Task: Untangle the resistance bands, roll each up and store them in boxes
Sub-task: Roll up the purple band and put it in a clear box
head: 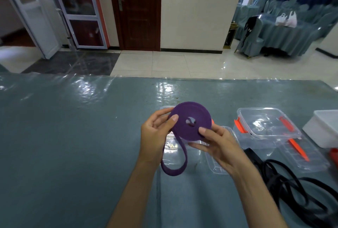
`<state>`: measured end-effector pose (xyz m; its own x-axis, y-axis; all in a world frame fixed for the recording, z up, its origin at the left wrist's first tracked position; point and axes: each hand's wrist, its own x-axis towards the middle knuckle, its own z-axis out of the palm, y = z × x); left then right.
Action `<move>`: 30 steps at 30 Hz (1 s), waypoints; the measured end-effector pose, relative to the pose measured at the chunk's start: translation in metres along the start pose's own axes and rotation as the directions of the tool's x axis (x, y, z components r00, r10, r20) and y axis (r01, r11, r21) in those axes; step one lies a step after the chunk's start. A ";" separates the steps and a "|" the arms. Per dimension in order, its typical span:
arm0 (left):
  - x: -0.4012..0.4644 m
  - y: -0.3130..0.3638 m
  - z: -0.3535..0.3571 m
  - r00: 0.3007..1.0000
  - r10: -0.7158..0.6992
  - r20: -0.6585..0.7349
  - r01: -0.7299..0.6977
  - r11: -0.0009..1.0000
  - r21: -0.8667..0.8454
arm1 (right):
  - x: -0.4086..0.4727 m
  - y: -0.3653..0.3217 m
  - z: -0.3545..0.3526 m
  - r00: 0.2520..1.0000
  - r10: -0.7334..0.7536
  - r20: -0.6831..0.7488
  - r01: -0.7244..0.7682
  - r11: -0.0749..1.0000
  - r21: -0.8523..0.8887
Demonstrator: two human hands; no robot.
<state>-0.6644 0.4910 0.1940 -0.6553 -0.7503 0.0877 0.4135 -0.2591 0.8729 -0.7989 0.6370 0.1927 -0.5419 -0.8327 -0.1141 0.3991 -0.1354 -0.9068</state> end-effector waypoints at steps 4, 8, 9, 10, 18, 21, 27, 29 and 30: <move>0.002 0.013 -0.011 0.995 -0.013 0.101 -0.004 0.985 0.174 | 0.001 -0.021 -0.009 1.000 -0.022 0.017 0.026 0.968 -0.251; 0.002 0.017 -0.007 0.989 -0.050 0.142 0.016 0.973 0.231 | 0.003 -0.040 -0.010 0.999 0.034 0.040 -0.013 0.901 -0.433; 0.002 0.015 -0.005 0.991 -0.041 0.129 0.010 0.973 0.232 | 0.003 -0.041 -0.011 0.998 0.048 0.037 -0.027 0.898 -0.440; 0.002 0.014 -0.003 0.993 -0.033 0.115 0.006 0.975 0.222 | 0.003 -0.040 -0.012 0.998 0.049 0.029 -0.032 0.908 -0.419; 0.005 0.010 -0.011 0.979 -0.094 0.180 0.059 0.980 0.192 | 0.001 -0.020 -0.009 0.992 -0.087 -0.091 0.064 0.973 -0.223; 0.002 0.007 -0.004 0.992 -0.060 0.107 0.050 0.994 0.095 | -0.001 -0.014 -0.002 0.988 -0.103 -0.114 0.087 0.986 -0.143; 0.000 -0.005 -0.008 0.996 -0.061 0.073 0.059 0.998 0.018 | -0.005 -0.005 0.010 0.973 -0.127 -0.191 0.123 0.992 -0.037; -0.001 -0.009 -0.008 0.996 -0.071 0.063 0.070 0.997 0.011 | -0.006 -0.001 0.012 0.967 -0.135 -0.218 0.133 0.991 -0.021; -0.001 -0.010 -0.008 0.997 -0.063 0.043 0.063 0.998 0.006 | -0.007 0.001 0.013 0.963 -0.141 -0.229 0.141 0.990 -0.015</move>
<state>-0.6624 0.4898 0.1818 -0.7064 -0.7059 0.0528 0.3676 -0.3021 0.8795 -0.7847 0.6358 0.1975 -0.7476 -0.6599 -0.0750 0.3072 -0.2434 -0.9200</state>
